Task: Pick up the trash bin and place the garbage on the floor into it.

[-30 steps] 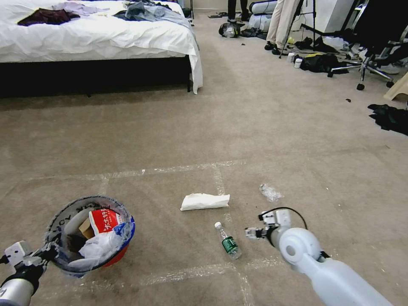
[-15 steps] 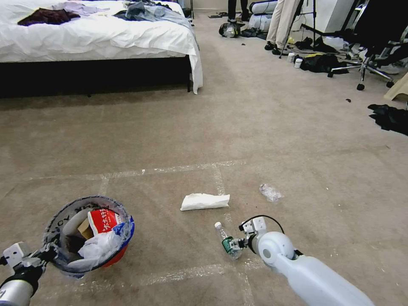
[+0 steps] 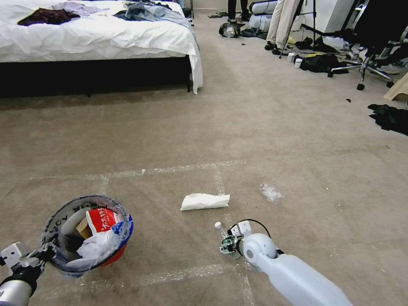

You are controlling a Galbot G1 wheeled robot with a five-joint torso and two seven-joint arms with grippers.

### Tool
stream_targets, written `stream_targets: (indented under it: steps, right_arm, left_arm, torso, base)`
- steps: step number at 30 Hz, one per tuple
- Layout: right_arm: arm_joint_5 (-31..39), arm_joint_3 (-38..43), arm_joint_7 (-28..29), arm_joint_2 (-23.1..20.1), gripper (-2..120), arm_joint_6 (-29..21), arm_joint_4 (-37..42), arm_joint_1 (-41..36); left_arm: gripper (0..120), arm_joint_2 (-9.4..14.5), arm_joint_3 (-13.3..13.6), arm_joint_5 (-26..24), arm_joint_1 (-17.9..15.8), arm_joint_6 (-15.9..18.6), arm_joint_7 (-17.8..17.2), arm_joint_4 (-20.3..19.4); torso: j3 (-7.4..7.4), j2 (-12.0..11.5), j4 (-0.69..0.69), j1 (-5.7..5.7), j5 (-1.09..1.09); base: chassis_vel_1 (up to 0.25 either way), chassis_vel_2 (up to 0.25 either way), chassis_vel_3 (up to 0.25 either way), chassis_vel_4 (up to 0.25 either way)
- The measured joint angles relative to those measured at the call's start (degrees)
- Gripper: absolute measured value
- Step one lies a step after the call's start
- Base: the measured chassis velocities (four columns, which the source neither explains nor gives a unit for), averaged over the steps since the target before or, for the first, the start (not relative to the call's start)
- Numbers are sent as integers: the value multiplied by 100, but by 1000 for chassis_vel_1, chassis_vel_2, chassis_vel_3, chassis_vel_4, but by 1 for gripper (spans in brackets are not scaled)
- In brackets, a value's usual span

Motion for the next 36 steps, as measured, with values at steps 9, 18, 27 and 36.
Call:
stream_targets:
  steps: [9,18,27,36]
  right_arm:
    - [-151,-55,-38,282,74,108,-311,33]
    - [-265,41,-62,242,43,246,-297,-115]
    - [-313,278,-66,17,20,418,65,-251]
    - [-287,463,-314,-340,19,945,1354,509]
  left_arm:
    - [1,18,0,-19,-7,-10,-7,6]
    - [1,8,26,-6,-5,-12,-15,6]
    - [1,9,41,19,25,-12,-16,5]
    - [1,6,66,28,36,32,-21,-67]
  torso:
    - [0,0,0,0,0]
    - [0,0,0,0,0]
    - [0,0,0,0,1]
    - [0,0,-1,0,1]
  base:
    - [0,0,0,0]
    - [0,0,0,0]
    - [0,0,0,0]
    - [0,0,0,0]
